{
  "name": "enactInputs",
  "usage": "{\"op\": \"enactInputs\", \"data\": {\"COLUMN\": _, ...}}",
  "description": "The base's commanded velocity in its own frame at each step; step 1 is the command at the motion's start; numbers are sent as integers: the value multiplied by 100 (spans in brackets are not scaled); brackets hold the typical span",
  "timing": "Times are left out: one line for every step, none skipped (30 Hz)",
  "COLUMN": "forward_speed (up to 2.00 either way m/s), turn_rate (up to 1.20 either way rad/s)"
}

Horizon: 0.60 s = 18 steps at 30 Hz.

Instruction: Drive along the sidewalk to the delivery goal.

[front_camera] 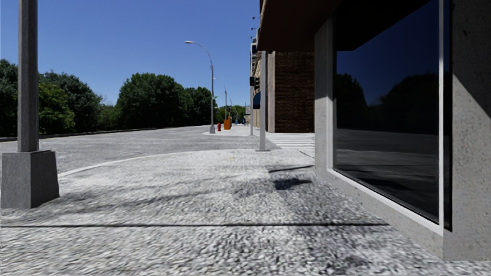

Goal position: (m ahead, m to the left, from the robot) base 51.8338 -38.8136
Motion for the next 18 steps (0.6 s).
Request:
{"op": "enactInputs", "data": {"forward_speed": 200, "turn_rate": 0}}
{"op": "enactInputs", "data": {"forward_speed": 200, "turn_rate": 0}}
{"op": "enactInputs", "data": {"forward_speed": 200, "turn_rate": 0}}
{"op": "enactInputs", "data": {"forward_speed": 200, "turn_rate": 0}}
{"op": "enactInputs", "data": {"forward_speed": 200, "turn_rate": 0}}
{"op": "enactInputs", "data": {"forward_speed": 200, "turn_rate": 0}}
{"op": "enactInputs", "data": {"forward_speed": 200, "turn_rate": 0}}
{"op": "enactInputs", "data": {"forward_speed": 200, "turn_rate": 0}}
{"op": "enactInputs", "data": {"forward_speed": 200, "turn_rate": -5}}
{"op": "enactInputs", "data": {"forward_speed": 200, "turn_rate": -5}}
{"op": "enactInputs", "data": {"forward_speed": 200, "turn_rate": -7}}
{"op": "enactInputs", "data": {"forward_speed": 200, "turn_rate": -7}}
{"op": "enactInputs", "data": {"forward_speed": 200, "turn_rate": -7}}
{"op": "enactInputs", "data": {"forward_speed": 200, "turn_rate": -8}}
{"op": "enactInputs", "data": {"forward_speed": 200, "turn_rate": -4}}
{"op": "enactInputs", "data": {"forward_speed": 200, "turn_rate": -4}}
{"op": "enactInputs", "data": {"forward_speed": 200, "turn_rate": 0}}
{"op": "enactInputs", "data": {"forward_speed": 200, "turn_rate": 0}}
